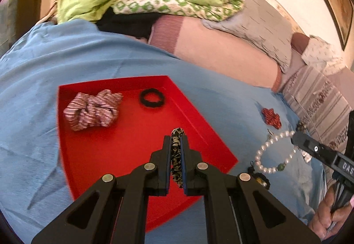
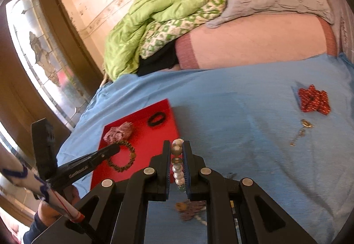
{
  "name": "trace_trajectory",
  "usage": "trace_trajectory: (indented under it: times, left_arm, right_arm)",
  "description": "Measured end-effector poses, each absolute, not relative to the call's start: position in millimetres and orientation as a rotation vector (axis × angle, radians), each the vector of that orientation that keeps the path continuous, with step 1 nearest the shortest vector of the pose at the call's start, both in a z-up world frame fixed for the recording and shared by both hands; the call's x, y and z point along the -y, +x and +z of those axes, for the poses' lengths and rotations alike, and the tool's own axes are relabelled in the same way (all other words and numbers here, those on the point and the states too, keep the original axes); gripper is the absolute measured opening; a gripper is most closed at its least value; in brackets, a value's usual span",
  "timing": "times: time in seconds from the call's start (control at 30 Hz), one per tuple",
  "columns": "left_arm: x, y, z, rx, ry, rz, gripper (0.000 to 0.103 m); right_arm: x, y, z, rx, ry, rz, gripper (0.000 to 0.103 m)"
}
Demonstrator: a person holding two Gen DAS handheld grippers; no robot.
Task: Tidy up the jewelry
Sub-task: 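Carry the leopard-print tie and pearl bracelet over the red tray with both tools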
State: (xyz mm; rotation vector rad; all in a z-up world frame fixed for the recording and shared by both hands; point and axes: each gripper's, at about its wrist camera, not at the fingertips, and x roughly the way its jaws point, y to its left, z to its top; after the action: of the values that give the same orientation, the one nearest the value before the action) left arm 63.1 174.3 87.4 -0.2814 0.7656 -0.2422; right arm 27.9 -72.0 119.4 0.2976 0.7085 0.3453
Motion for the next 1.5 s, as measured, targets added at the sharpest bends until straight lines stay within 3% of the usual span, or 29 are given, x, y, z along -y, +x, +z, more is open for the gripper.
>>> trace_trajectory:
  times: [0.93,1.5]
  left_arm:
    - [-223,116,62,-0.826,-0.407,-0.159,0.007]
    - [-228,125,55,-0.857,-0.413,-0.129,0.007]
  right_arm:
    - [-71,149,95,-0.880,0.194,0.429,0.011]
    - [-60,178,61,-0.943,0.184,0.354,0.011]
